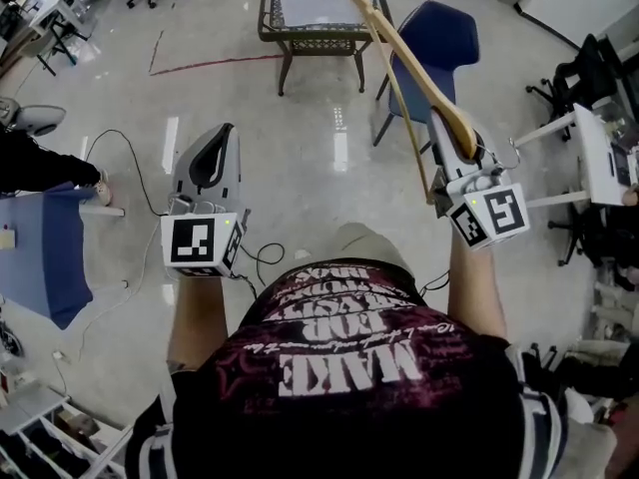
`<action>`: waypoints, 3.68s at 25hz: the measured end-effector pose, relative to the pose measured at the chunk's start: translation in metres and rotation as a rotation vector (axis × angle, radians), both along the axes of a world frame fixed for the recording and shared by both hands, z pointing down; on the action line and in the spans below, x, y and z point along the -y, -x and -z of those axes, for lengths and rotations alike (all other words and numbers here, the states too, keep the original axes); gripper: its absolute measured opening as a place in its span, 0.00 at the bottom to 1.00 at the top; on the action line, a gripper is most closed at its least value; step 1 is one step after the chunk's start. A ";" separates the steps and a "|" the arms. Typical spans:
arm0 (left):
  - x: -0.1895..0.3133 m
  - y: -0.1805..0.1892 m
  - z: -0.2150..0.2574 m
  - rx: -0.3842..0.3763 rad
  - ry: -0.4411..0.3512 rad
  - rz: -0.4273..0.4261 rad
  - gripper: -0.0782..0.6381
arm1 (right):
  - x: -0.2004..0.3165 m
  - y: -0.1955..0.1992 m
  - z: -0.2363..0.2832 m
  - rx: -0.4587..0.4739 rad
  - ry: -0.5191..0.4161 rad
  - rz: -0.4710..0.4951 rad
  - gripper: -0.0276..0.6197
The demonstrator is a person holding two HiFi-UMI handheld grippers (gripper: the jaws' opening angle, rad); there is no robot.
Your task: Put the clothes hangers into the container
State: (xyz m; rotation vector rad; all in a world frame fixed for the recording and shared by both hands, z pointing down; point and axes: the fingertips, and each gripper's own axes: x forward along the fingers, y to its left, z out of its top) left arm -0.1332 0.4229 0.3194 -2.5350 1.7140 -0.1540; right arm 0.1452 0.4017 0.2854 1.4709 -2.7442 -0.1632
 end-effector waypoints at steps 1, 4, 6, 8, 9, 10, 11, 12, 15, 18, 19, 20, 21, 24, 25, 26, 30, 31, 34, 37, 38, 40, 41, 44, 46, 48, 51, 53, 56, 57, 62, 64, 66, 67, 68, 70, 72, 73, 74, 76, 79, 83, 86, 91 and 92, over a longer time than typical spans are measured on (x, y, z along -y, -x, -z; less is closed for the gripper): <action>0.003 0.002 -0.002 -0.004 0.008 0.000 0.12 | 0.002 0.001 -0.002 0.004 0.008 -0.002 0.14; 0.013 0.002 -0.009 0.003 0.018 -0.014 0.12 | 0.010 0.001 -0.011 0.007 0.034 -0.010 0.14; 0.027 0.003 -0.011 0.012 0.019 -0.012 0.12 | 0.022 -0.002 -0.012 0.013 0.037 -0.015 0.14; 0.042 0.006 -0.013 0.008 0.020 -0.002 0.12 | 0.034 -0.003 -0.012 0.020 0.034 -0.014 0.14; 0.049 0.006 -0.013 0.002 0.022 0.002 0.12 | 0.041 -0.003 -0.012 0.020 0.034 -0.013 0.14; 0.056 0.006 -0.015 -0.004 0.025 0.003 0.12 | 0.048 -0.003 -0.013 0.018 0.035 -0.013 0.14; 0.064 0.005 -0.015 -0.006 0.028 0.002 0.12 | 0.056 -0.004 -0.014 0.016 0.037 -0.015 0.14; 0.073 0.003 -0.016 -0.005 0.031 -0.002 0.12 | 0.064 -0.005 -0.015 0.016 0.039 -0.016 0.14; 0.101 -0.004 -0.010 0.011 0.022 -0.016 0.12 | 0.092 -0.009 -0.015 0.021 0.040 -0.016 0.13; 0.131 0.001 -0.003 0.015 0.010 -0.007 0.12 | 0.125 -0.008 -0.016 0.023 0.036 -0.010 0.13; 0.141 0.003 -0.002 0.014 0.011 -0.004 0.12 | 0.135 -0.008 -0.015 0.024 0.035 -0.011 0.13; 0.151 0.004 -0.001 0.014 0.015 -0.002 0.12 | 0.145 -0.008 -0.014 0.027 0.034 -0.012 0.13; 0.159 0.004 -0.001 0.015 0.020 -0.002 0.12 | 0.155 -0.008 -0.014 0.032 0.034 -0.015 0.13; 0.182 -0.006 -0.001 0.017 0.029 -0.006 0.12 | 0.180 -0.014 -0.015 0.045 0.050 -0.008 0.13; 0.190 -0.013 -0.001 0.016 0.028 -0.007 0.12 | 0.188 -0.018 -0.016 0.047 0.058 0.000 0.13; 0.197 -0.020 0.000 0.015 0.028 -0.008 0.12 | 0.196 -0.022 -0.018 0.048 0.064 0.008 0.14; 0.228 -0.042 -0.002 0.016 0.035 -0.015 0.12 | 0.224 -0.034 -0.025 0.050 0.092 0.028 0.14; 0.235 -0.045 -0.001 0.018 0.035 -0.016 0.12 | 0.231 -0.035 -0.027 0.051 0.096 0.032 0.14; 0.256 -0.049 0.002 0.018 0.026 -0.005 0.12 | 0.254 -0.041 -0.028 0.054 0.097 0.045 0.13; 0.273 -0.060 0.007 0.025 0.016 0.015 0.12 | 0.273 -0.055 -0.027 0.054 0.091 0.068 0.13; 0.279 -0.064 0.009 0.025 0.012 0.020 0.12 | 0.279 -0.061 -0.026 0.051 0.089 0.073 0.13; 0.289 -0.073 0.012 0.022 0.006 0.027 0.12 | 0.291 -0.073 -0.024 0.049 0.081 0.078 0.13; 0.292 -0.076 0.012 0.018 0.008 0.028 0.12 | 0.297 -0.078 -0.023 0.051 0.077 0.077 0.13; 0.296 -0.076 0.010 0.002 0.030 0.033 0.12 | 0.308 -0.089 -0.023 0.068 0.072 0.071 0.13; 0.296 -0.072 0.007 0.007 0.039 0.051 0.12 | 0.311 -0.092 -0.026 0.077 0.079 0.070 0.13; 0.298 -0.066 0.005 0.000 0.050 0.075 0.12 | 0.314 -0.094 -0.031 0.082 0.093 0.072 0.13; 0.301 -0.067 0.000 -0.027 0.073 0.078 0.12 | 0.317 -0.094 -0.038 0.082 0.114 0.079 0.13; 0.305 -0.070 -0.004 -0.027 0.081 0.068 0.12 | 0.319 -0.092 -0.038 0.078 0.115 0.084 0.13; 0.314 -0.071 -0.008 -0.049 0.085 0.043 0.12 | 0.323 -0.087 -0.043 0.077 0.113 0.079 0.13; 0.317 -0.070 -0.008 -0.057 0.082 0.033 0.12 | 0.325 -0.087 -0.045 0.080 0.114 0.072 0.13; 0.337 -0.077 -0.007 -0.074 0.068 0.007 0.12 | 0.334 -0.092 -0.051 0.084 0.121 0.046 0.14; 0.344 -0.077 -0.009 -0.084 0.074 0.003 0.12 | 0.339 -0.091 -0.051 0.075 0.125 0.047 0.13; 0.355 -0.076 -0.011 -0.087 0.082 -0.005 0.12 | 0.348 -0.088 -0.050 0.071 0.125 0.044 0.13; 0.362 -0.075 -0.012 -0.085 0.084 -0.009 0.12 | 0.354 -0.085 -0.049 0.072 0.122 0.041 0.13; 0.370 -0.073 -0.012 -0.085 0.084 -0.012 0.12 | 0.360 -0.082 -0.047 0.073 0.119 0.038 0.13; 0.385 -0.070 -0.009 -0.096 0.080 -0.019 0.12 | 0.372 -0.076 -0.043 0.074 0.112 0.036 0.13; 0.400 -0.069 -0.006 -0.104 0.074 -0.028 0.12 | 0.383 -0.072 -0.041 0.069 0.108 0.035 0.13; 0.408 -0.068 -0.005 -0.106 0.071 -0.034 0.12 | 0.389 -0.070 -0.040 0.065 0.106 0.033 0.13; 0.417 -0.068 -0.004 -0.108 0.068 -0.039 0.12 | 0.396 -0.070 -0.039 0.062 0.104 0.030 0.13; 0.434 -0.067 -0.003 -0.107 0.065 -0.046 0.12 | 0.411 -0.069 -0.036 0.057 0.102 0.022 0.13; 0.454 -0.063 -0.004 -0.106 0.069 -0.049 0.12 | 0.431 -0.066 -0.033 0.053 0.105 0.015 0.13; 0.479 -0.051 -0.006 -0.099 0.094 -0.057 0.12 | 0.459 -0.052 -0.029 0.055 0.112 0.015 0.13; 0.502 -0.038 -0.004 -0.097 0.101 -0.053 0.12 | 0.483 -0.040 -0.025 0.056 0.111 0.021 0.13; 0.532 -0.013 -0.010 -0.101 0.094 -0.056 0.12 | 0.509 -0.012 -0.031 0.044 0.121 0.025 0.13; 0.538 -0.006 -0.011 -0.102 0.091 -0.055 0.12 | 0.514 -0.006 -0.032 0.040 0.121 0.024 0.13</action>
